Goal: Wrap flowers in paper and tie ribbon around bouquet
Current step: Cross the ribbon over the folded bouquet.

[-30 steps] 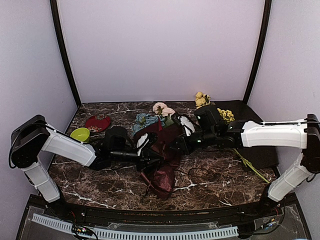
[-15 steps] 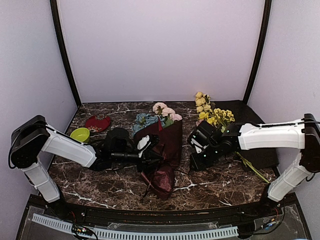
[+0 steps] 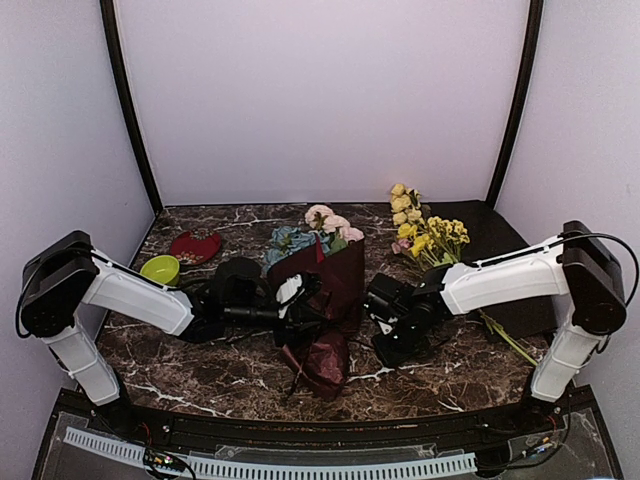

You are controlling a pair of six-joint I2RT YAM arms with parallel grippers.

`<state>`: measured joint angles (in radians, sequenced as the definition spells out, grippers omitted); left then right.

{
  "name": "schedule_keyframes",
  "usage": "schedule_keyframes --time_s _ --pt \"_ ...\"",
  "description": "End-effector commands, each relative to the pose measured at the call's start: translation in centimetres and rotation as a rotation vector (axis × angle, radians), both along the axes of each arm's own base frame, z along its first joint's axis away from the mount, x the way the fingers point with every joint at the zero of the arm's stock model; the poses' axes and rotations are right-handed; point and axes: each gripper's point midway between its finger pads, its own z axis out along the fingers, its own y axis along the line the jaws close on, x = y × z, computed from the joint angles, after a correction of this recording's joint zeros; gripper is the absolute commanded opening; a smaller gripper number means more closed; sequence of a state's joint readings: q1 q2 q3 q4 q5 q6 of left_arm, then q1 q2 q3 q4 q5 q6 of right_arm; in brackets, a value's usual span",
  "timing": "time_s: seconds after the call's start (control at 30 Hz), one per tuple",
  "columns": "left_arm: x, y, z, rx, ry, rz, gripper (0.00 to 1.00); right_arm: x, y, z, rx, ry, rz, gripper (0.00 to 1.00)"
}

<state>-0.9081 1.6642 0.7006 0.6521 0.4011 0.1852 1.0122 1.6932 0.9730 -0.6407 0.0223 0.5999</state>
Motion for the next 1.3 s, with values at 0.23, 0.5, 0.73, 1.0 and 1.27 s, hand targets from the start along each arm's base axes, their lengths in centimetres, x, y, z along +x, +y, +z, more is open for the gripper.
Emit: schedule_keyframes --time_s 0.23,0.5,0.73,1.0,1.27 --pt "-0.1 0.0 2.3 -0.023 -0.054 0.004 0.0 1.3 0.9 2.3 -0.024 -0.101 0.052 0.0" --pt "-0.3 -0.2 2.6 -0.026 -0.083 0.021 0.0 10.7 10.5 22.1 0.436 -0.507 0.13 0.0" --pt "-1.0 -0.2 2.2 -0.023 -0.097 0.034 0.0 6.7 20.0 33.9 0.841 -0.57 0.378 0.0" --pt "-1.4 -0.6 1.8 -0.017 -0.09 0.021 0.0 1.5 26.7 33.4 0.899 -0.471 0.549 0.0" --pt "-1.5 -0.8 1.7 -0.015 -0.088 0.013 0.0 0.6 28.6 32.7 0.895 -0.442 0.554 0.04"
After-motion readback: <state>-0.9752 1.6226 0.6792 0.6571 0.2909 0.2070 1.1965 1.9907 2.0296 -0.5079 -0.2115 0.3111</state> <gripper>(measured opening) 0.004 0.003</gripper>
